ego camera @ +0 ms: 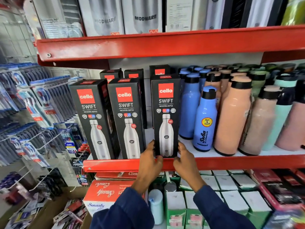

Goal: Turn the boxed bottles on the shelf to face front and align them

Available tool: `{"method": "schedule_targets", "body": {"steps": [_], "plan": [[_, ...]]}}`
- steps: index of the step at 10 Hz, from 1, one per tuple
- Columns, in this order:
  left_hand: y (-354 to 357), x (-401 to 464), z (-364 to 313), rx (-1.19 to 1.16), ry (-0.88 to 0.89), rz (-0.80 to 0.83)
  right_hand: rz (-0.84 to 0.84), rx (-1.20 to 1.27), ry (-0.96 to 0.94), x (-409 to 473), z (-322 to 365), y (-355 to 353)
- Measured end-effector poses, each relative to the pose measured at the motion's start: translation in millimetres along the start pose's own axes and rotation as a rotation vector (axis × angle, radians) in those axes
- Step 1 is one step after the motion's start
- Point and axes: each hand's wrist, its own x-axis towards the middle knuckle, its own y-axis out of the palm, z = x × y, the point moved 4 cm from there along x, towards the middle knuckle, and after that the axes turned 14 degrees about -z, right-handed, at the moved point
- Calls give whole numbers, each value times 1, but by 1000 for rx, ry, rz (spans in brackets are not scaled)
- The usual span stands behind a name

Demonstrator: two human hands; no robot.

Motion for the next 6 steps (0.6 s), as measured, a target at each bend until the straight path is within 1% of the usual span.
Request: {"method": "schedule_targets", "body": {"steps": [3, 6], "plan": [[-8, -10, -2, 73, 36, -42, -12, 9, -51, -10, 0, -3], [-16, -10, -4, 101, 45, -40, -5, -23, -51, -9, 6, -7]]}}
